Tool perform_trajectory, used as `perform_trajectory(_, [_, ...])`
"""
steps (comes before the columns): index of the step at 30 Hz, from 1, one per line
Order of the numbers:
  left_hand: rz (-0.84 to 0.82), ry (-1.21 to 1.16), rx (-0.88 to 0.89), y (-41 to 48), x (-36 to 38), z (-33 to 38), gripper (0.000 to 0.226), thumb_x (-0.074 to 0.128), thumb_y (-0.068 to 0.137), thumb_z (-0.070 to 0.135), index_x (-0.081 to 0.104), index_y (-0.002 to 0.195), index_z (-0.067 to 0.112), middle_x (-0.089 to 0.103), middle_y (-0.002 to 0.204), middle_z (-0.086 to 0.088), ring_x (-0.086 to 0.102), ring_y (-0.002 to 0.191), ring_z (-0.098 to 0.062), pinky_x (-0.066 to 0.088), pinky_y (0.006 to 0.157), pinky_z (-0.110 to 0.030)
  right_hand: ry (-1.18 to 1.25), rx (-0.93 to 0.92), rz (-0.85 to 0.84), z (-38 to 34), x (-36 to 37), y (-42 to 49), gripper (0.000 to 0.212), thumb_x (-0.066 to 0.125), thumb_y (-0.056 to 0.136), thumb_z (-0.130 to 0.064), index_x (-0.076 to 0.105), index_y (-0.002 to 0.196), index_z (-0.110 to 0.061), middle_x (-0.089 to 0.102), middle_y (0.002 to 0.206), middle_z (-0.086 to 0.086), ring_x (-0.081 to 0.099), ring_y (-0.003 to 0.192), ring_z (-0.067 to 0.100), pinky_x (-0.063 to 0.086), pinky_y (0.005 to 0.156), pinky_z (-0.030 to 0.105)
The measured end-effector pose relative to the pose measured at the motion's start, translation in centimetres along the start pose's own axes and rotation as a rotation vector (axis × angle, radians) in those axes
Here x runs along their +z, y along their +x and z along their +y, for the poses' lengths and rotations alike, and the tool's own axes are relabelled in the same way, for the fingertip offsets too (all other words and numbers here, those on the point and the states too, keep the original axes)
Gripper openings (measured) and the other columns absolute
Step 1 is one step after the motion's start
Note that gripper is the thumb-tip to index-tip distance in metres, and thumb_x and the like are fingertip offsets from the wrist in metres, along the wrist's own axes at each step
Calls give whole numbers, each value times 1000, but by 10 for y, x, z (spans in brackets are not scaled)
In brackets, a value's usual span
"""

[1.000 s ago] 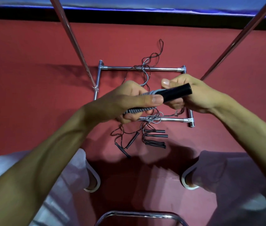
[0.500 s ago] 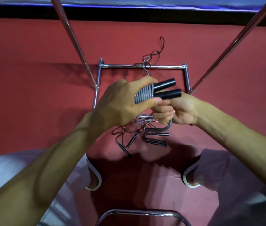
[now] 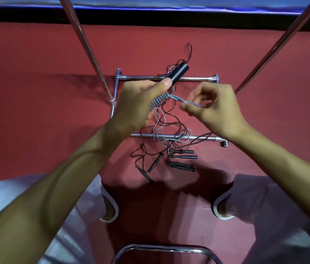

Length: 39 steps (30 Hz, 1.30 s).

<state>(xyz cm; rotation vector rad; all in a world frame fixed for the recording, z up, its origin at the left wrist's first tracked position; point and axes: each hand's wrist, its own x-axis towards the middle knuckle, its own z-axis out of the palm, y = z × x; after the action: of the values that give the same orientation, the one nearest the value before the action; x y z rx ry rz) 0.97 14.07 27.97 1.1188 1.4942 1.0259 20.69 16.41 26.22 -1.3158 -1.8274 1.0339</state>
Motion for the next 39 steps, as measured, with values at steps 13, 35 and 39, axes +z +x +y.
perform_trajectory(13, [-101, 237, 70, 0, -10, -5, 34, 73, 91, 47, 71, 114, 22, 54, 49, 0, 43, 41, -10, 40, 50, -25, 541, 752, -500, -9, -20, 2, 23, 55, 100, -25, 66, 94, -6, 58, 60, -2, 32, 35, 4, 20, 40, 19])
perform_trajectory(35, [-87, 281, 31, 6, -15, -6, 46, 69, 90, 56, 70, 83, 10, 41, 52, 3, 42, 46, -19, 36, 47, -30, 414, 676, -388, -11, -28, 8, 24, 50, 104, -15, 64, 93, 0, 40, 51, -3, 27, 44, 8, 16, 43, 20])
perform_trajectory(39, [0, 365, 105, 11, -17, -12, 45, 67, 88, 59, 70, 79, 15, 39, 45, 10, 41, 47, -16, 39, 54, -38, -30, 215, -266, -12, -22, 1, 37, 55, 106, -22, 64, 79, 1, 43, 47, -6, 30, 44, 11, 25, 45, 26])
